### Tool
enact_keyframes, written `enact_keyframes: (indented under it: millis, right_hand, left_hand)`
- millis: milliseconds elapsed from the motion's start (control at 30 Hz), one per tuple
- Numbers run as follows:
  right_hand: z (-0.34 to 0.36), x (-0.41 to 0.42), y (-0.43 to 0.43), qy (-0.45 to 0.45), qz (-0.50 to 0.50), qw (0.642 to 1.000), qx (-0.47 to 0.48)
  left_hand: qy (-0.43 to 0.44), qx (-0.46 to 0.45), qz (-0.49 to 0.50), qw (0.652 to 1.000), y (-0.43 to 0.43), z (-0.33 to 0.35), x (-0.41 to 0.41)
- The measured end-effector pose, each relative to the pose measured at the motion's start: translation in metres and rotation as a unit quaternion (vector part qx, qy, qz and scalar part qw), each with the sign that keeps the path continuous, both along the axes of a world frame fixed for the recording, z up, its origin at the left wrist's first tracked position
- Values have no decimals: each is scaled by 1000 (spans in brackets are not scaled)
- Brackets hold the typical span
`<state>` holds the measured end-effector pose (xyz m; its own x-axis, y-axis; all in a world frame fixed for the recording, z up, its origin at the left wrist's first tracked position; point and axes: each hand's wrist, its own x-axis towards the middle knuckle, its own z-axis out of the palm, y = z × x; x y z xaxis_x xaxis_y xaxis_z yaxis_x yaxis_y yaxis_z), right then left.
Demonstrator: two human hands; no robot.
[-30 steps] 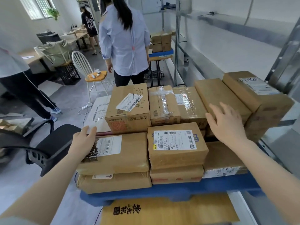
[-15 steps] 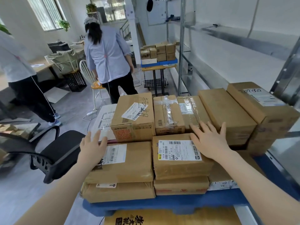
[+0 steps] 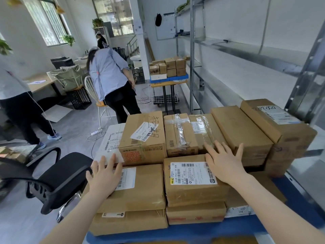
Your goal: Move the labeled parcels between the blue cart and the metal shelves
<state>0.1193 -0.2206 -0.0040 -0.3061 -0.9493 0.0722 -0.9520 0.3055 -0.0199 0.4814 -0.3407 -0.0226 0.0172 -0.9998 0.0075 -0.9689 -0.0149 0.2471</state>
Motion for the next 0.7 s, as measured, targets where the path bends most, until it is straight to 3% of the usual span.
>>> enact_keyframes:
  millis: [267, 400, 700]
  right_hand:
    - [13, 20, -7, -60, 67, 994, -65]
    - [9, 32, -12, -77, 81, 992, -58]
    - [4, 35, -10, -118, 92, 987, -60]
  left_hand:
    - [127, -178, -85, 972, 12, 53, -44]
    - [85, -173, -172, 966, 25, 57, -71]
    - [60, -153, -166, 972, 22, 38, -78]
